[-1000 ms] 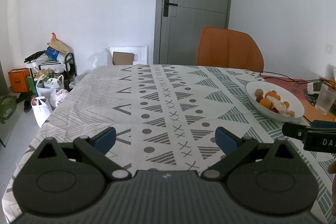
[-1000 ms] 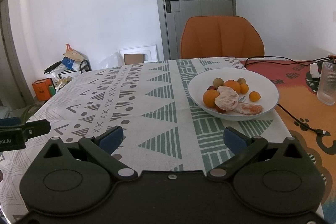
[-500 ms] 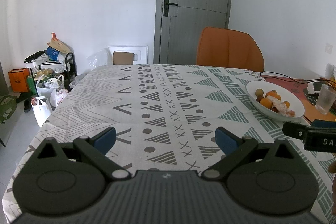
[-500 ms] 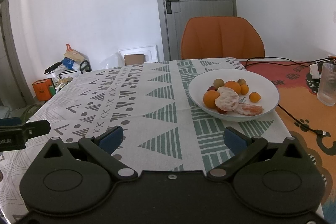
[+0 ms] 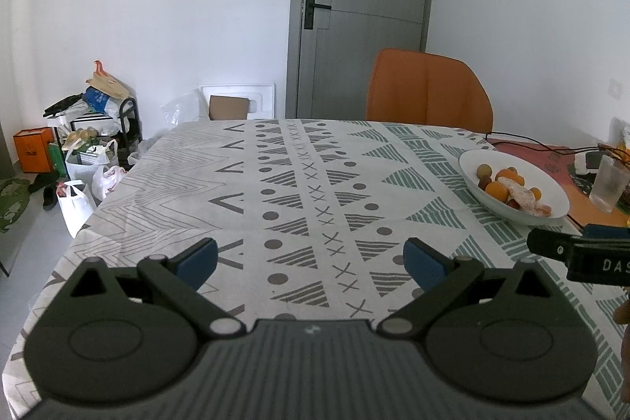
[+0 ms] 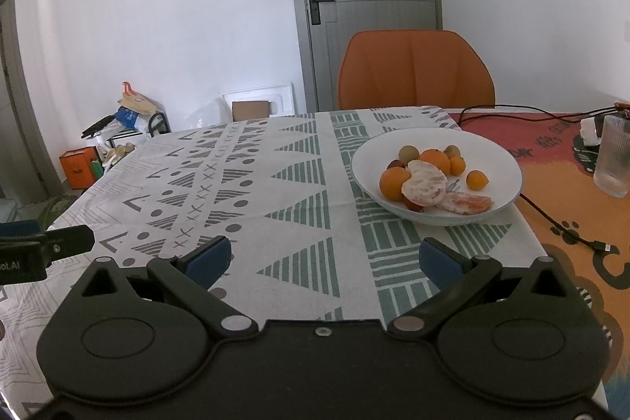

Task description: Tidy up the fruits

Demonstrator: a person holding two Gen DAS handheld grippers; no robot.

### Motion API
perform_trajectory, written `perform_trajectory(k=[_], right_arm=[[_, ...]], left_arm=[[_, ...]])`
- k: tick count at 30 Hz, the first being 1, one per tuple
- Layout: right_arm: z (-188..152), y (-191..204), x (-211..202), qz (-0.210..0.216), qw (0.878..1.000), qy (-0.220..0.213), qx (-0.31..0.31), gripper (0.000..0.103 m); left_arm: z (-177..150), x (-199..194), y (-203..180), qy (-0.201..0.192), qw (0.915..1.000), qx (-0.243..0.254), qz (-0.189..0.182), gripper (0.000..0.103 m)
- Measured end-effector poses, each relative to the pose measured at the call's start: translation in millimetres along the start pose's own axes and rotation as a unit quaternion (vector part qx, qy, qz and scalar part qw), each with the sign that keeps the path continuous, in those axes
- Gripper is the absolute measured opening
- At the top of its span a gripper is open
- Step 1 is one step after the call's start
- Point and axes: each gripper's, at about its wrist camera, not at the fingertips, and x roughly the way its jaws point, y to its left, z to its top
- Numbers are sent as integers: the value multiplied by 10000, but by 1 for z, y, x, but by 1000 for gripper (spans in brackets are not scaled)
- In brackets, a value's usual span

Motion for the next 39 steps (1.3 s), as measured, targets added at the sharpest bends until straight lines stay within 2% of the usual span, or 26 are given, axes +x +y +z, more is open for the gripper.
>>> perform_trajectory(k=[29,39], right_arm=[[-1,-1,1,-3,10000,11,9,103],[-2,5,5,-89,9999,48,-27,103]], left_arm=[[1,1,0,-6,10000,10,-11,100],[-1,-1,1,-81,9999,57,-131,100]])
